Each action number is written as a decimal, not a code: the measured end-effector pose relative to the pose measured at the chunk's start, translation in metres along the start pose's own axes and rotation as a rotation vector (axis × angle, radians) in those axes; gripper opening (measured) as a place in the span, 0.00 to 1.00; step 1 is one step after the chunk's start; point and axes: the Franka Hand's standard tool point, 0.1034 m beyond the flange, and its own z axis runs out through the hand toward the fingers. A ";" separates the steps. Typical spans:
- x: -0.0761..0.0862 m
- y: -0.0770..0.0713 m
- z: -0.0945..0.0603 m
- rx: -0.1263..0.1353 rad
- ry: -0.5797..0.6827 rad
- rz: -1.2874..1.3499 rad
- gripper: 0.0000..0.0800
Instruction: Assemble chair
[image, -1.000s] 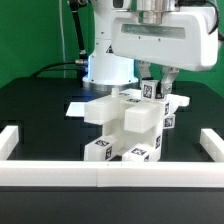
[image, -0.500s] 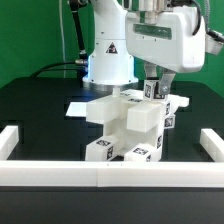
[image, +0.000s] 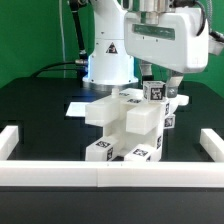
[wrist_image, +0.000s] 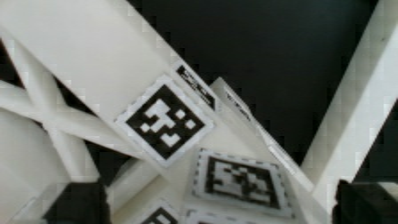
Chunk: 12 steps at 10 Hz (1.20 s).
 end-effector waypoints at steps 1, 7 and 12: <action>0.000 0.000 0.000 0.000 0.000 -0.099 0.81; 0.000 -0.001 0.000 0.002 0.004 -0.604 0.81; 0.003 0.000 0.000 0.001 0.004 -0.931 0.81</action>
Offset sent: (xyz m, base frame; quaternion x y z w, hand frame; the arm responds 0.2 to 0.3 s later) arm 0.0057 0.0011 0.0008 0.0005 0.0137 -0.2421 0.9702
